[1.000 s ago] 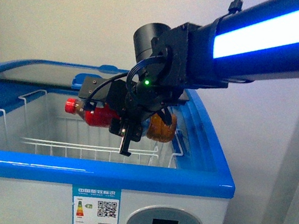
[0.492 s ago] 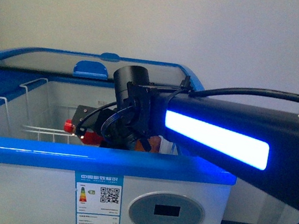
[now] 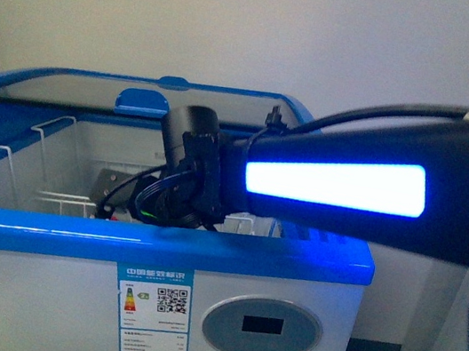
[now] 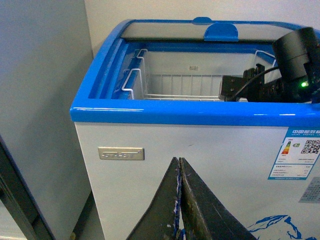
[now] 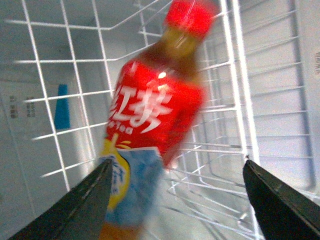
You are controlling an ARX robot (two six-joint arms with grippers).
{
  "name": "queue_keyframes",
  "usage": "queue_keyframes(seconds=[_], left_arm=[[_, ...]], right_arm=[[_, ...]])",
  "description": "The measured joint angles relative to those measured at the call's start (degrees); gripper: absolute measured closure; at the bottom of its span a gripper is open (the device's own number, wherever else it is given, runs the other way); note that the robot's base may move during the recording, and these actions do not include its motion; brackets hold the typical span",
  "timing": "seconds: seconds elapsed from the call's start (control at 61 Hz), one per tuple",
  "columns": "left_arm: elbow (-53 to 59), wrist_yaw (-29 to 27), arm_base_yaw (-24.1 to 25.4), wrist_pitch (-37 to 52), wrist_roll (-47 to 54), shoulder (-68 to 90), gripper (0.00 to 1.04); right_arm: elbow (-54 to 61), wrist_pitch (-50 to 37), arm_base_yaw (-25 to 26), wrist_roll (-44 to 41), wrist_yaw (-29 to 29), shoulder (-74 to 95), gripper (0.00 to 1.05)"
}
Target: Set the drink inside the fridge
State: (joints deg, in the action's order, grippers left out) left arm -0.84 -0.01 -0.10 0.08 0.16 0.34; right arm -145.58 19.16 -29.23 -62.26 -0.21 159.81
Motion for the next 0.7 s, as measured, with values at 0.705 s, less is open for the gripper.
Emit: queue_keyframes(seconds=[0.705], left_arm=[[0.0,0.0,0.0,0.0,0.0,0.0,1.02]], right_arm=[[52.37,-23.67,12.98,27.21,7.32,-57.0,0.07]])
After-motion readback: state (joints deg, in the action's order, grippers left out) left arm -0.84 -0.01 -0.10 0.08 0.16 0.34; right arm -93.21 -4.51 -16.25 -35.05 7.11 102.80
